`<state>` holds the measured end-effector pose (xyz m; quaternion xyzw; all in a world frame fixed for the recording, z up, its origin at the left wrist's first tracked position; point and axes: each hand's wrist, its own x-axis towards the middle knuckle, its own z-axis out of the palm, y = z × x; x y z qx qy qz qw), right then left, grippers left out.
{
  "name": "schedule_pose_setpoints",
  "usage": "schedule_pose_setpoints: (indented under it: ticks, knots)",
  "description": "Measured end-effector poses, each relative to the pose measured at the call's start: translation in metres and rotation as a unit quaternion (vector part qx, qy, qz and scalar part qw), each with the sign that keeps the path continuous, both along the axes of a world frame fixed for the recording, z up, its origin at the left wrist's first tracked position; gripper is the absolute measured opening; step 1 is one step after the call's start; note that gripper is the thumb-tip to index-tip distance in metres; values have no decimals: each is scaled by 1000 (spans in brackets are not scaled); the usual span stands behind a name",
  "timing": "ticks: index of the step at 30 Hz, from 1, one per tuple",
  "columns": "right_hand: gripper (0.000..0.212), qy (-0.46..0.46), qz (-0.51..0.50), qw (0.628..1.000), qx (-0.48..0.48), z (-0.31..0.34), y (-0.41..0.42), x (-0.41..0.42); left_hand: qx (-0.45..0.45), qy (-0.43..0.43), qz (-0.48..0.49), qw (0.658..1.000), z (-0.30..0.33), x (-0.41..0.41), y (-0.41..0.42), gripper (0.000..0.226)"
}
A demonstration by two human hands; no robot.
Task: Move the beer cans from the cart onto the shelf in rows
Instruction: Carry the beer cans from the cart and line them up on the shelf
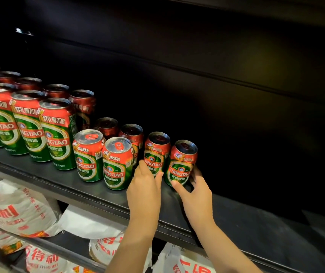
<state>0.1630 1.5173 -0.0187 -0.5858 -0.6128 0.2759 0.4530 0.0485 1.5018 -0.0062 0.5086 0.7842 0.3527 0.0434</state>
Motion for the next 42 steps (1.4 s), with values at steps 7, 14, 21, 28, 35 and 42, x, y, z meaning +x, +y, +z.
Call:
schedule_pose_setpoints:
  ticks: [7,14,21,28,35,42]
  knots:
    - [62,-32,-33,999,0,1,0,-4,4,16,-16,1000,-9,1,4,54]
    - [59,-48,-51,996,-54,11,-5,-10,25,-54,-62,996,-12,2,-11,64]
    - [55,-135,-95,983,-79,31,-42,-9,-92,5,-185,979,0,-12,-52,60]
    - [33,-304,-62,946,-90,35,-168,45,-155,80,-443,879,31,-18,-99,53]
    - [31,-280,-255,890,-255,37,-382,88,-142,122,-684,705,51,57,-191,37]
    - [38,-128,-511,782,-334,33,-595,39,-157,124,-835,513,48,130,-341,42]
